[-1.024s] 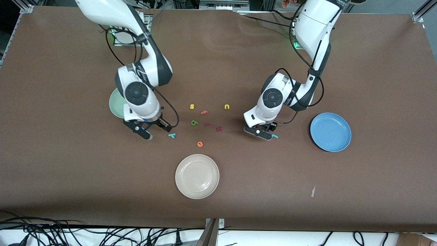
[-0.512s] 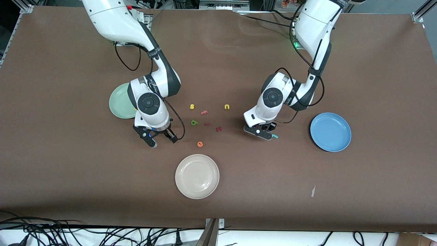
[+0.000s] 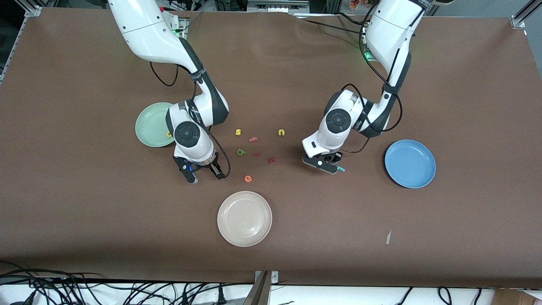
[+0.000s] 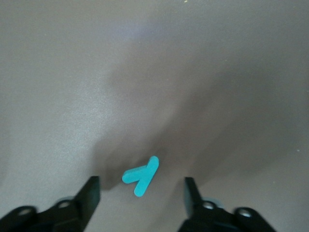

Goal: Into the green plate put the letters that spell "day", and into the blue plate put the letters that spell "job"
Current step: 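Grasp the cyan Y with the right gripper while the left grasps the pink d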

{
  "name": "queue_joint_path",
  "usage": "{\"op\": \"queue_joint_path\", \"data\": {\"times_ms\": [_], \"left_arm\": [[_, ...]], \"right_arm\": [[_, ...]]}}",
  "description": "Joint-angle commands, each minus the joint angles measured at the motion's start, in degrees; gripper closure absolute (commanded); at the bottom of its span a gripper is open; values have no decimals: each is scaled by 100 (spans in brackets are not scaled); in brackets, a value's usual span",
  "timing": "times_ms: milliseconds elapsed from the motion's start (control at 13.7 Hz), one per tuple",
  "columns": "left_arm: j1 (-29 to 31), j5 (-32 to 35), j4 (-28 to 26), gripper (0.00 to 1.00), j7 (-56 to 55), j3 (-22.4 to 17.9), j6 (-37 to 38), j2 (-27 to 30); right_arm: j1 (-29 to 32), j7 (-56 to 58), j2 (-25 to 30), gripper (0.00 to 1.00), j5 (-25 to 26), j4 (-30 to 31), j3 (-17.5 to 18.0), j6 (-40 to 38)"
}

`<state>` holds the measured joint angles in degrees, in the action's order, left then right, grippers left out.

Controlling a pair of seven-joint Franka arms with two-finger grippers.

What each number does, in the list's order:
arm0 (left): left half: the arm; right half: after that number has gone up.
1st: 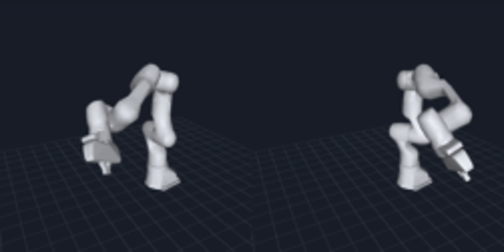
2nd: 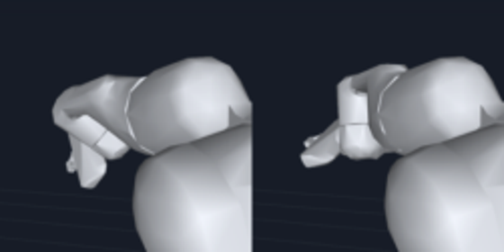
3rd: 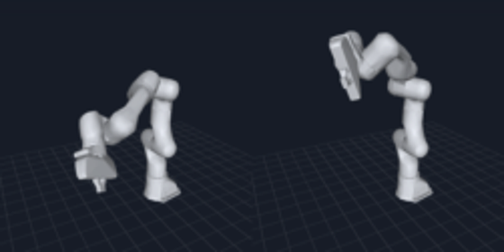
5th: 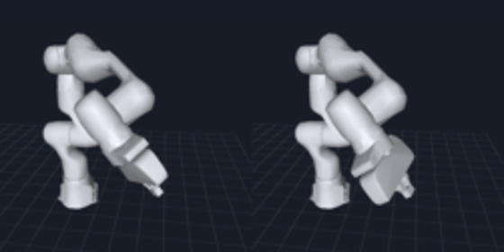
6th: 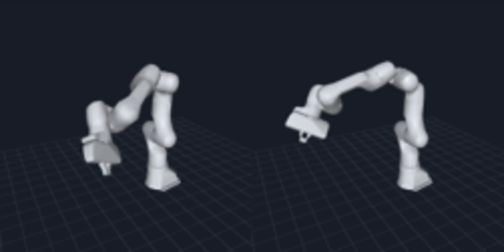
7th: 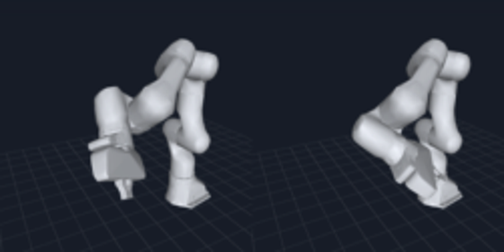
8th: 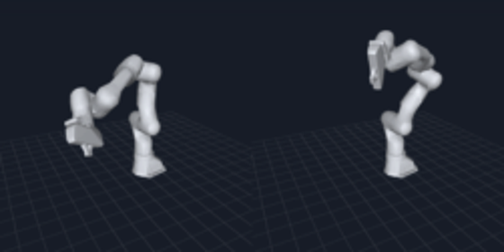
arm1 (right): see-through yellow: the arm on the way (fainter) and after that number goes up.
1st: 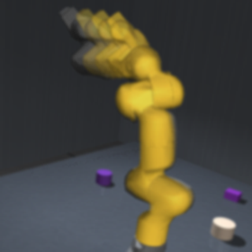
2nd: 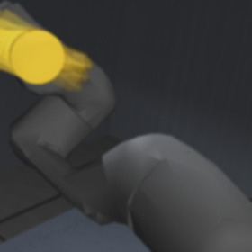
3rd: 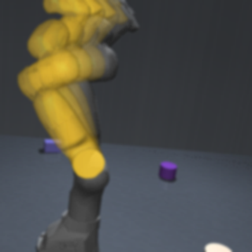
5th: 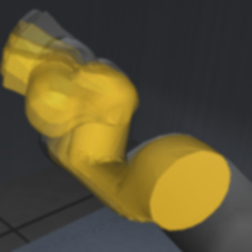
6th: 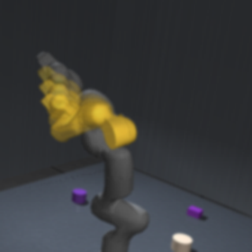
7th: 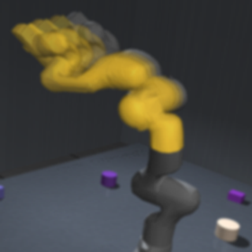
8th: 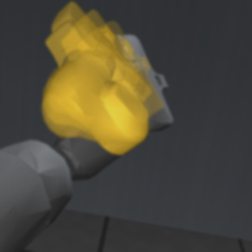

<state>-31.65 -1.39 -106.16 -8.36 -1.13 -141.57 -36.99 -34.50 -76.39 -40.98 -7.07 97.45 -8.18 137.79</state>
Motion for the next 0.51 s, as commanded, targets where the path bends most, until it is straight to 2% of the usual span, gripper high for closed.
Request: {"op": "queue_joint_path", "data": {"times_ms": [0, 366, 439], "left_arm": [[324, 192, 51, 79, -17, -10, 356, 278], [1090, 192, 26, 78, 325, -1, 1165, 1061], [1161, 183, 8, 78, 430, 8, 1323, 1184]], "right_arm": [[31, 10, -112, 55, -93, -156, -9, -6], [31, 54, -121, 80, -93, -173, -9, -33], [31, 54, -86, 81, -93, -182, -9, -50]]}}
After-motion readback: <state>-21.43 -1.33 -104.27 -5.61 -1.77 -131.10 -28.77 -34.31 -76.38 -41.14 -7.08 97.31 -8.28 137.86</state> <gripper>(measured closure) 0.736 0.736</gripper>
